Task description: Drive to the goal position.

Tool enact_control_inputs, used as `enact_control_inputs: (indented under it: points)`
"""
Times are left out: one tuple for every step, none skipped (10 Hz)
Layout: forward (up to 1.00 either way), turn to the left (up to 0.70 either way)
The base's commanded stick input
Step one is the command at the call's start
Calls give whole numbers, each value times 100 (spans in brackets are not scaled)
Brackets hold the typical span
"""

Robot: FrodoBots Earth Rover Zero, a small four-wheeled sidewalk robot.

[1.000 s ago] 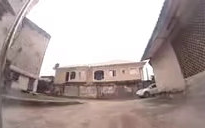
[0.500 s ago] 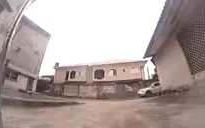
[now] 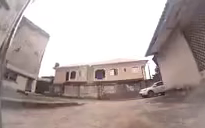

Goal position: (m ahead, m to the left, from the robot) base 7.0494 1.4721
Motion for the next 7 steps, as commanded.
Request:
enact_control_inputs:
  points:
    - [84, 3]
    - [84, 3]
    - [84, 3]
    - [84, 3]
    - [84, 3]
    - [84, 3]
    - [84, 3]
